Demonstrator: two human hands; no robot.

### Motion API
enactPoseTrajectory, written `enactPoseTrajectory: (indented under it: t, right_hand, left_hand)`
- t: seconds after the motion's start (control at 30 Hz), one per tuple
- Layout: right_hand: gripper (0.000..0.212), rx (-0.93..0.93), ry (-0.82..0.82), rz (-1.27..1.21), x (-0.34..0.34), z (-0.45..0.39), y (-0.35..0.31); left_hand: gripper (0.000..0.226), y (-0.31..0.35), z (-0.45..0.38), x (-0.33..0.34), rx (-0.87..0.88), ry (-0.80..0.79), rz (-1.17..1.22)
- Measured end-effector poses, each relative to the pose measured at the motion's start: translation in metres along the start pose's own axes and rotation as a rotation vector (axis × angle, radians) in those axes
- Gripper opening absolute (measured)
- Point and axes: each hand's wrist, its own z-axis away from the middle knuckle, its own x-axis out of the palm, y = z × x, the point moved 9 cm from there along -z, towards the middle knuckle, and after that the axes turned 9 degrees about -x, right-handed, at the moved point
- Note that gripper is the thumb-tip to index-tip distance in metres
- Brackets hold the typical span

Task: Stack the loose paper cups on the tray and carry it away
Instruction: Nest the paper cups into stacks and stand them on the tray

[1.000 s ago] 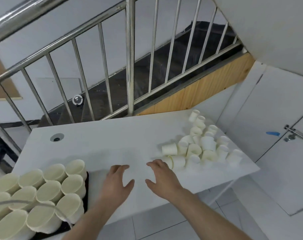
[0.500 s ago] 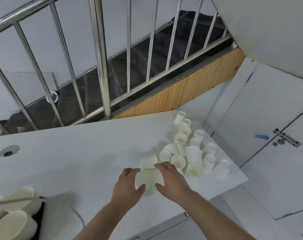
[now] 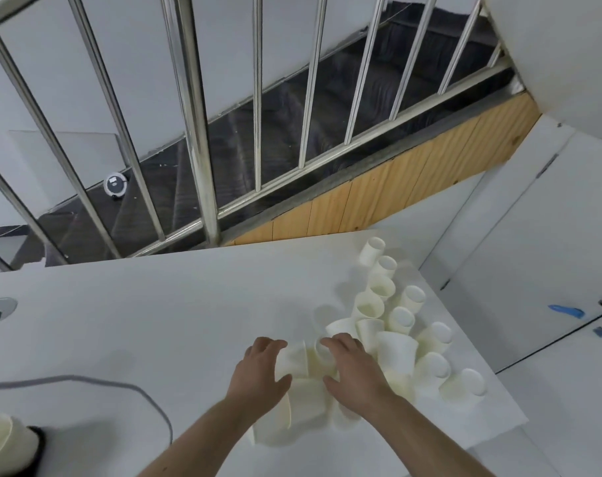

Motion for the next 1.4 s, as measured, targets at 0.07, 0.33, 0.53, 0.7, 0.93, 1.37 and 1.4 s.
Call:
enactPoseTrajectory:
  t: [0.07,0.33,0.53,0.7,0.93,1.37,1.4]
  right_hand:
    - [0.056,-0.004,-0.014,0.001,0.000,-0.004,0.005]
    - [0.063,-0.001,-0.079,0.038,0.004,-0.029,0.020]
    - [0.065,0.010,-0.118,0.056,0.011,-0.045,0.028]
    - [0.068,0.011,-0.155,0.062,0.020,-0.051,0.034]
    - [0.069,-0.003,-0.196,0.060,0.031,-0.060,0.031]
    - [0.058,0.013,-0.199,0.000,0.035,-0.064,0.031]
    - [0.057,0.009,-0.177,-0.012,0.032,-0.065,0.030]
  left_hand:
    - [0.058,0.000,-0.004,0.006,-0.019,-0.026,-0.015]
    - [0.066,0.017,-0.044,0.031,0.007,-0.134,-0.125]
    - [0.071,0.015,-0.067,0.059,0.013,-0.235,-0.229]
    - [0.074,0.008,-0.075,0.070,0.012,-0.257,-0.230]
    - [0.086,-0.010,-0.076,0.041,-0.034,-0.132,-0.112]
    - [0.088,-0.053,-0.061,0.017,-0.159,-0.059,-0.026]
    - [0.093,-0.052,-0.061,0.016,-0.153,-0.061,-0.028]
